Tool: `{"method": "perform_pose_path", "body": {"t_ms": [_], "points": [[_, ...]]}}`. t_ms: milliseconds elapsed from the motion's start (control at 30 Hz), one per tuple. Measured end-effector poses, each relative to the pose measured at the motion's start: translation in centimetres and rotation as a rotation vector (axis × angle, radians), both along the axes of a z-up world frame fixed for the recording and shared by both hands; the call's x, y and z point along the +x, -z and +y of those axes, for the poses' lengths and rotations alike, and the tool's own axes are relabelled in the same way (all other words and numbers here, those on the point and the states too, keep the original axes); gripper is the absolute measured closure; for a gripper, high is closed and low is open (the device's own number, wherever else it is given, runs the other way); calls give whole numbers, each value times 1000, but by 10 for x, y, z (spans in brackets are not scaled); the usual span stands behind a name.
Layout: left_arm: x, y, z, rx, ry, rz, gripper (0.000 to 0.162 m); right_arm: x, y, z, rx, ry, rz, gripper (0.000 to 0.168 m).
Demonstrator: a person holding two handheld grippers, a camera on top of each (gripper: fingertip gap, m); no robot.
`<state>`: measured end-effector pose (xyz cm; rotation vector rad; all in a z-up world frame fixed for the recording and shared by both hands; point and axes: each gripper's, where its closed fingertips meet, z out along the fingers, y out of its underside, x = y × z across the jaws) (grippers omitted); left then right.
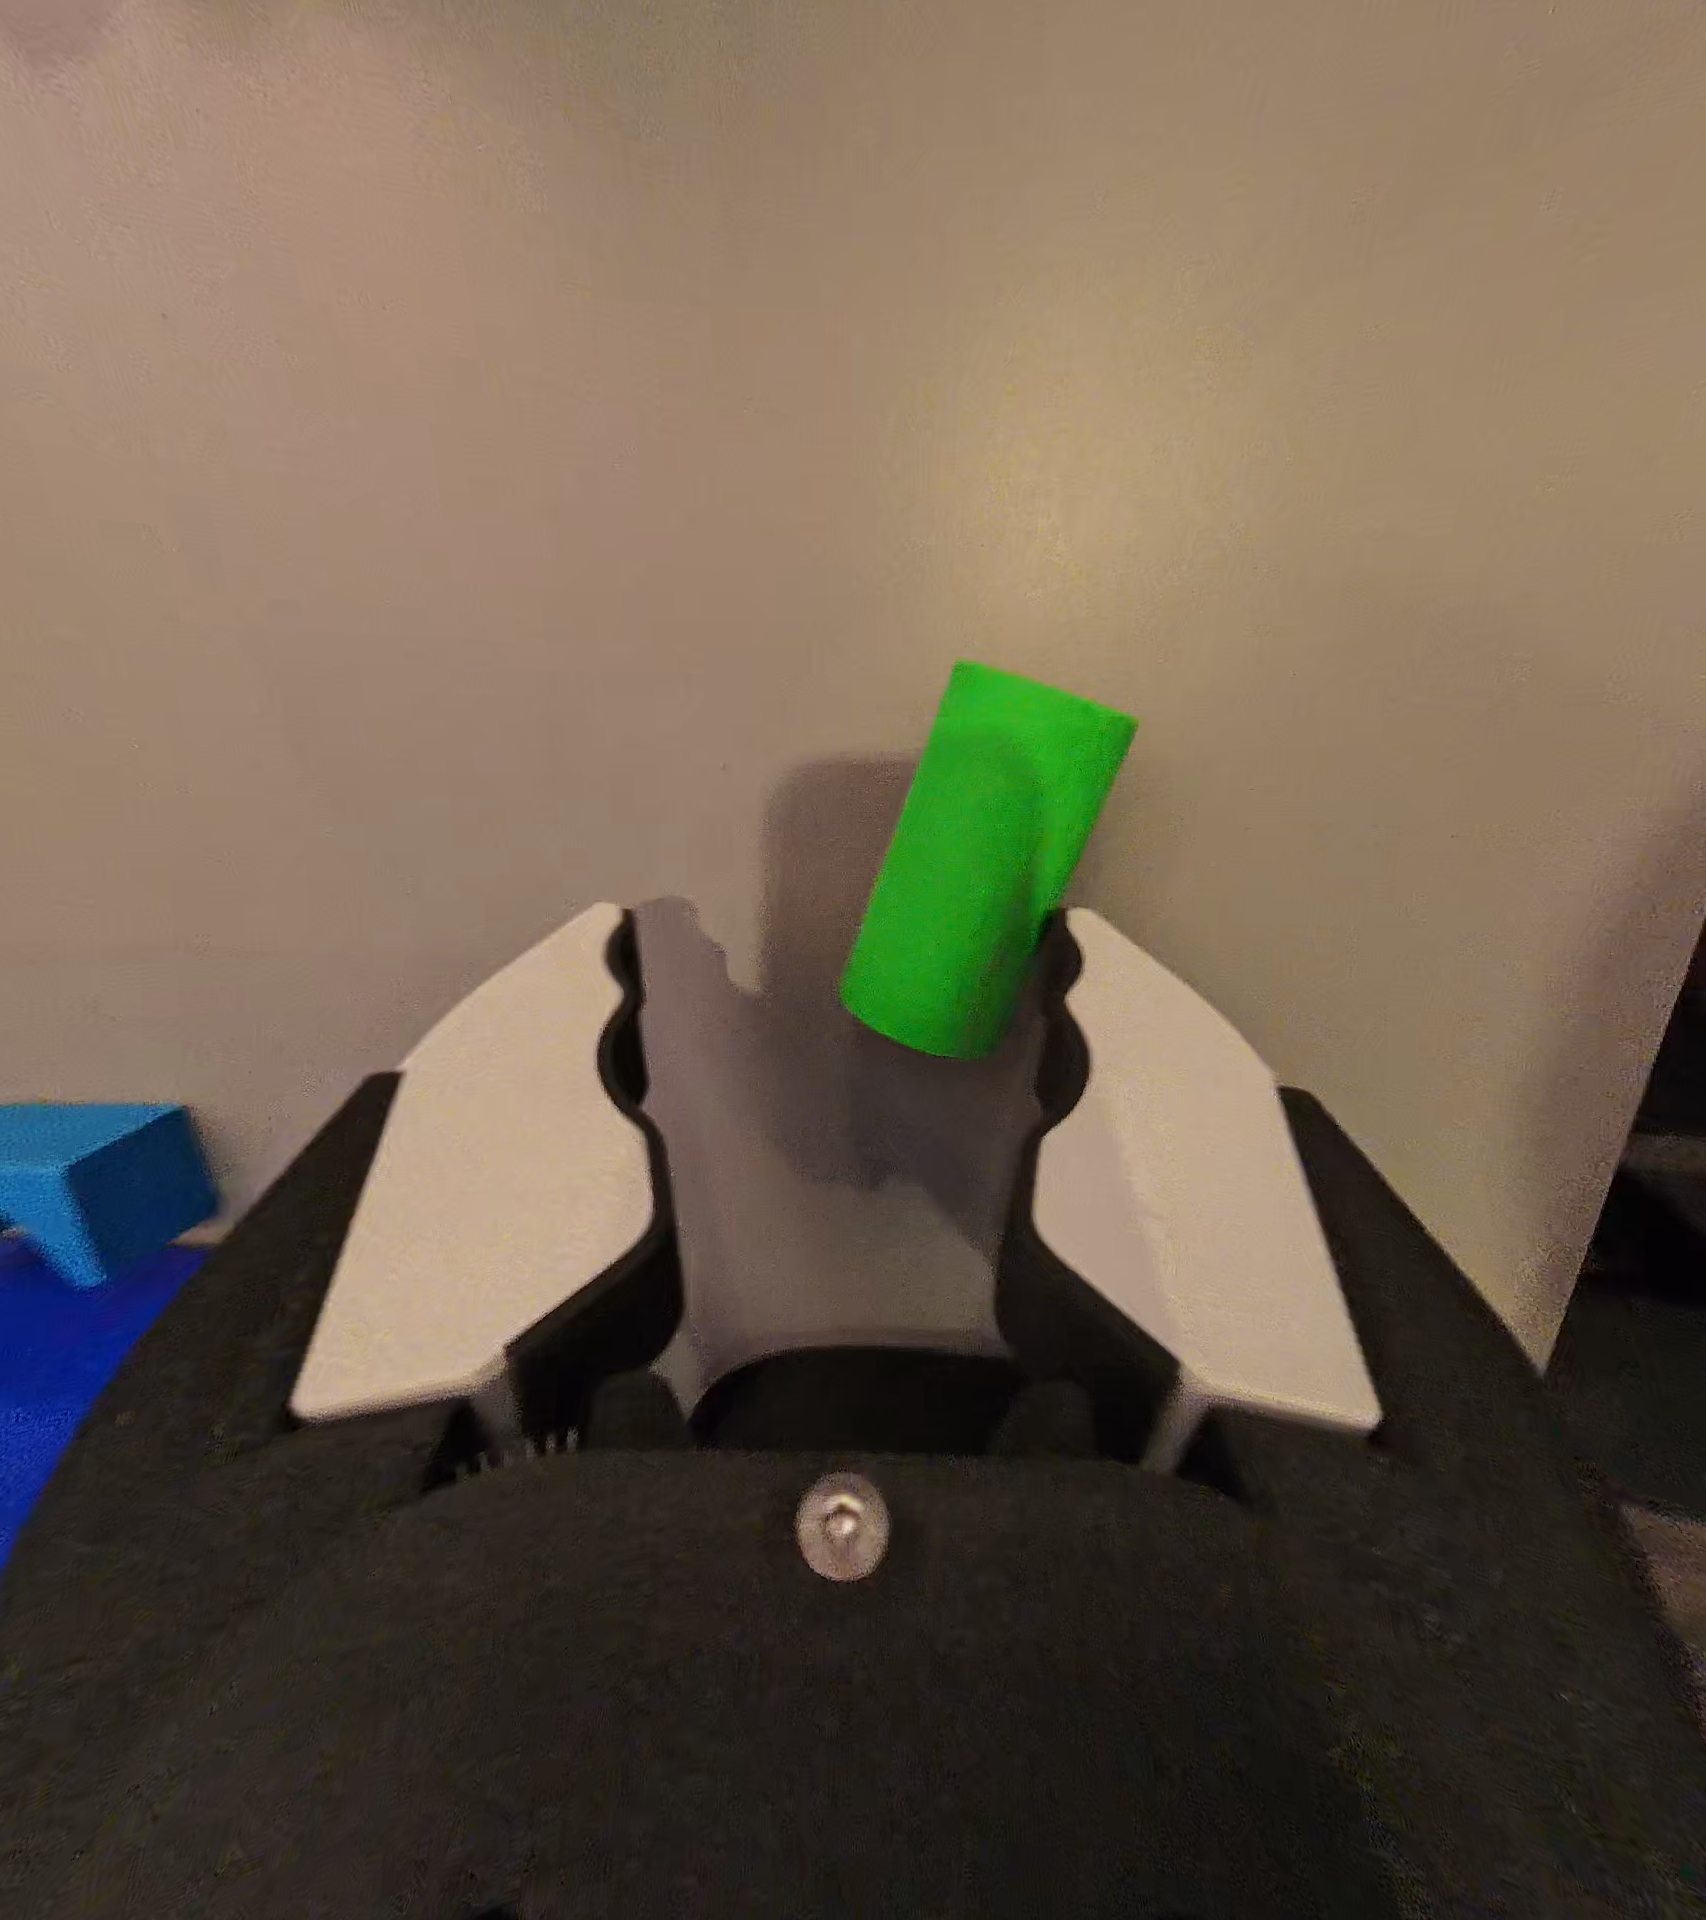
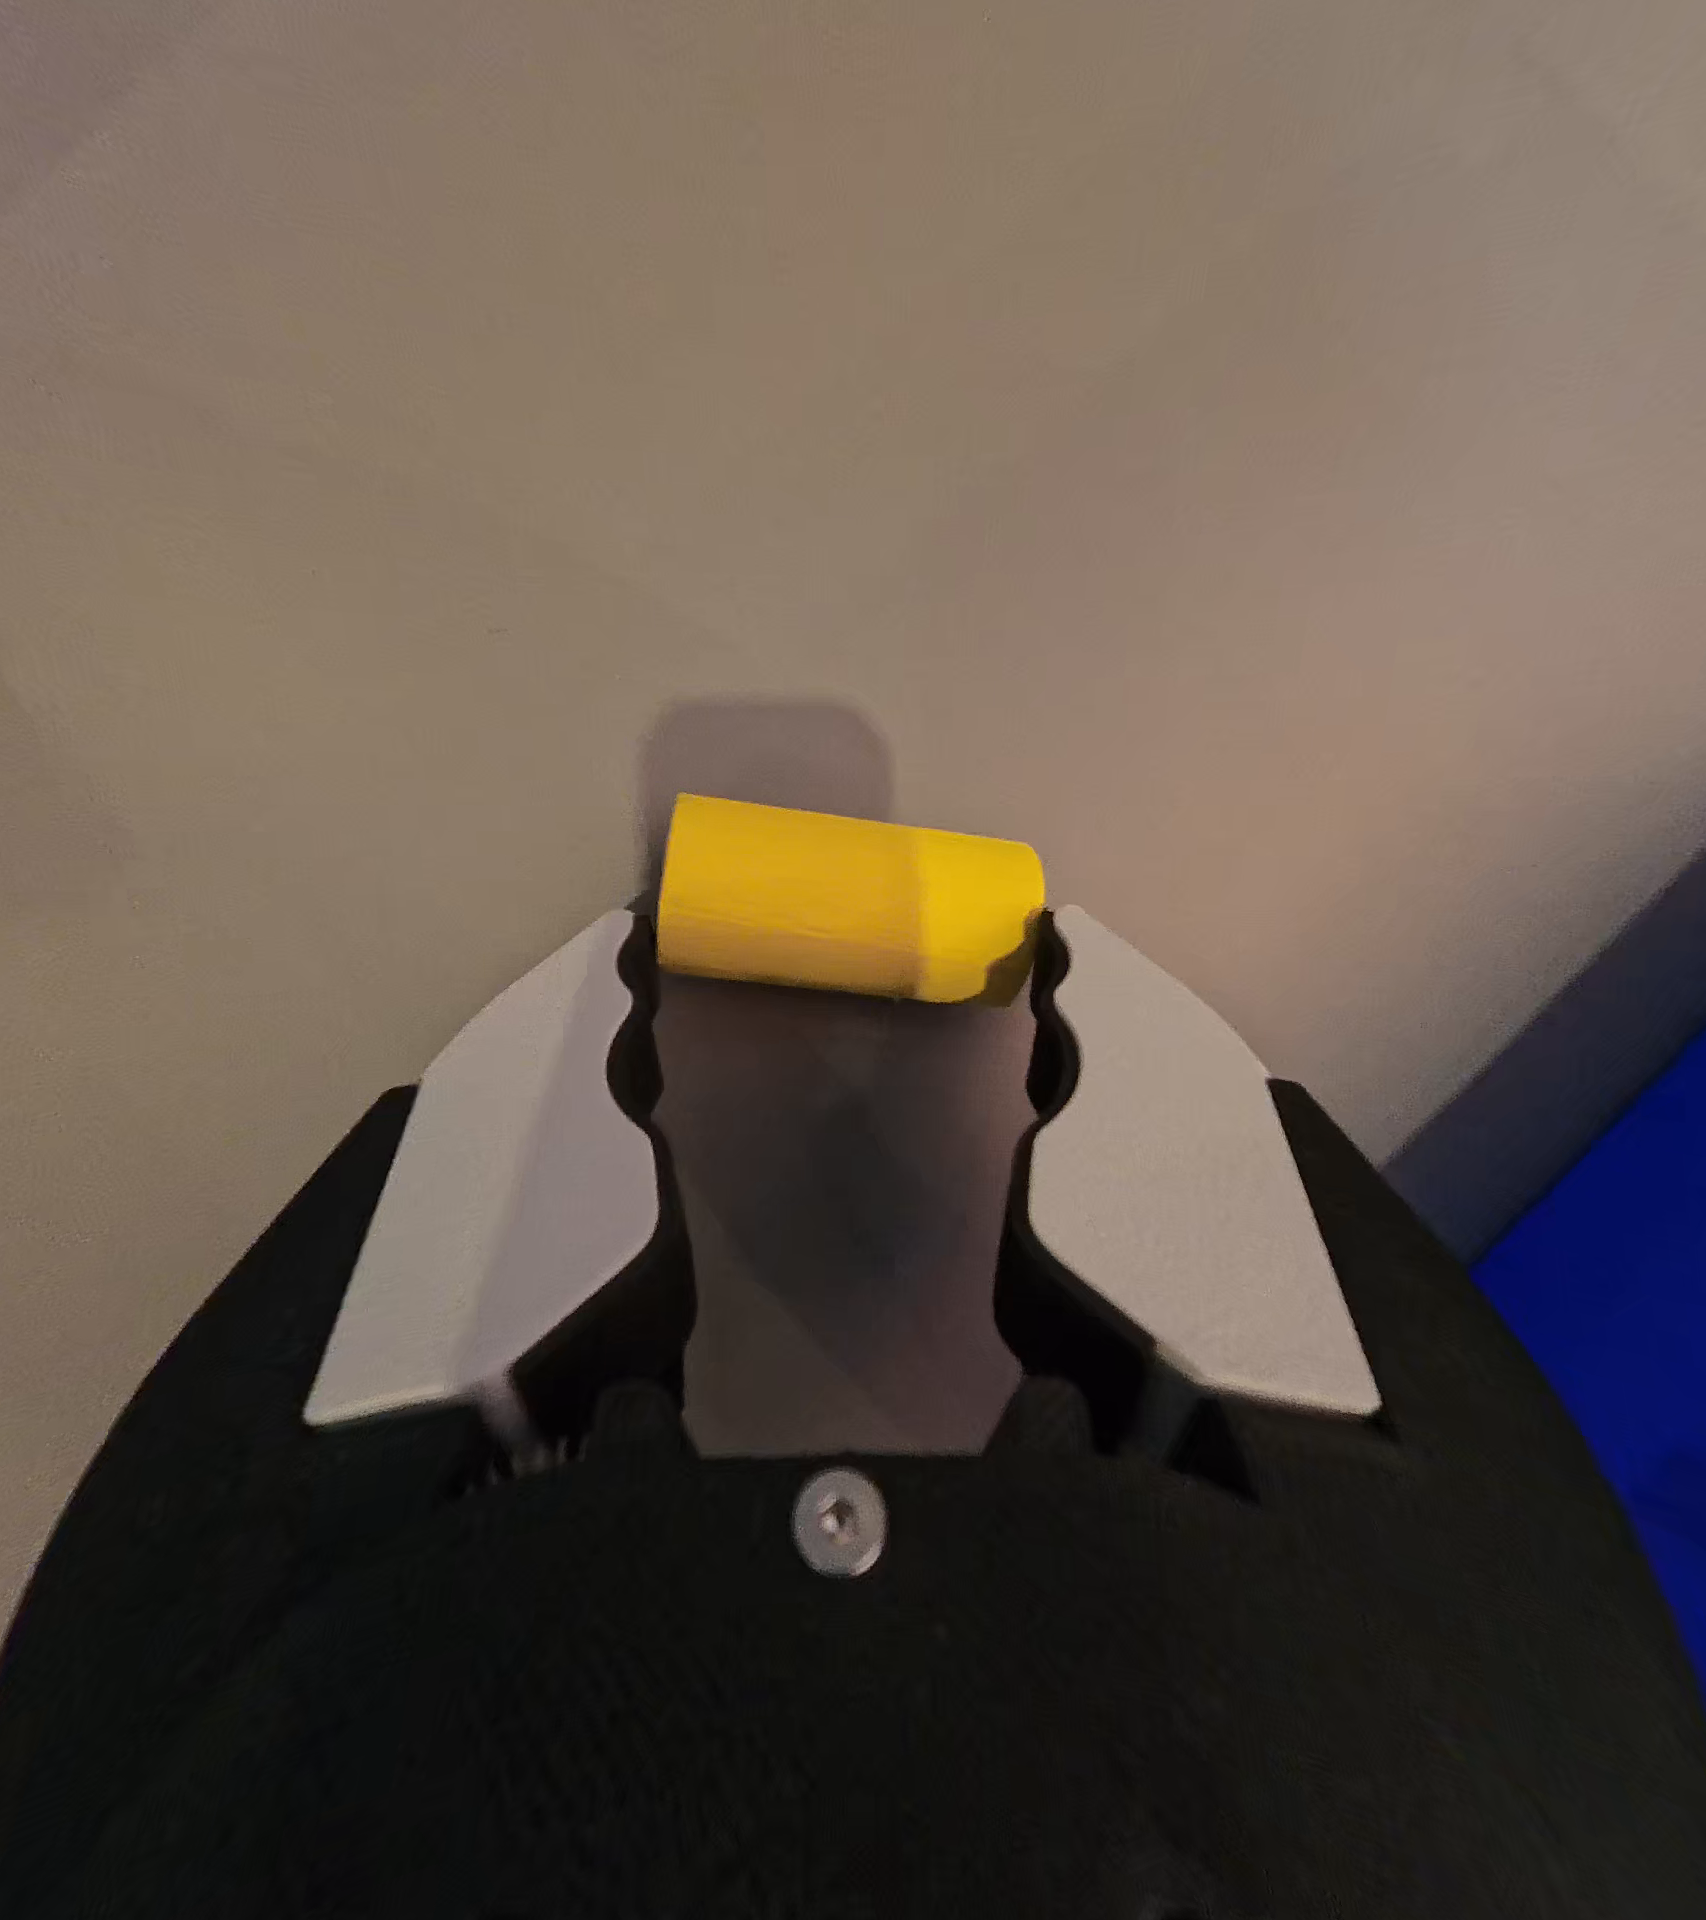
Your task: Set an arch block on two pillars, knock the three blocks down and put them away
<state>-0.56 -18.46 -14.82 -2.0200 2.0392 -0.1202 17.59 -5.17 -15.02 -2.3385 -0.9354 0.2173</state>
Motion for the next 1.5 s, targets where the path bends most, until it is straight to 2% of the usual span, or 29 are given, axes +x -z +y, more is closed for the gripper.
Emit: {"method": "perform_pose_path", "body": {"t_ms": [100,267,467,567,633,700,767,833,967,1033,1167,1233,1333,1400,1500], "points": [[7,7,-1,-63,-34,-92,118,2,0,-1,-19,-7,9,98],[16,7,-3,-125,-21,-154,119,-3,-4,-8,-55,-62,47,98],[22,4,1,-118,-22,-164,120,2,-27,-10,39,-85,42,98],[24,-1,7,-125,-58,-207,121,6,-57,-13,115,-103,59,98],[26,-7,10,-144,-79,-251,122,20,-93,-10,204,-94,63,98],[27,-11,11,-169,-95,-283,123,56,-135,1,310,-27,42,98],[27,-13,16,-158,-121,-296,123,109,-151,17,291,77,23,98],[27,-15,18,-150,-128,-295,123,162,-134,34,189,139,-23,98],[30,-14,10,-158,-104,-273,123,241,-65,44,-54,142,-281,97],[31,-11,9,-148,-88,-245,123,267,-45,46,-112,125,-445,98],[34,-6,11,-161,-122,-211,122,286,-14,42,-283,170,-550,97],[37,-2,13,-172,-136,-204,99,294,-6,41,-318,218,-606,96],[37,7,9,-179,-99,-158,106,294,-8,46,-277,272,-625,96],[36,11,11,-142,-66,-136,124,292,-18,52,-201,302,-600,96],[37,11,11,-160,-70,-127,125,285,-49,55,-43,358,-540,96]]}}
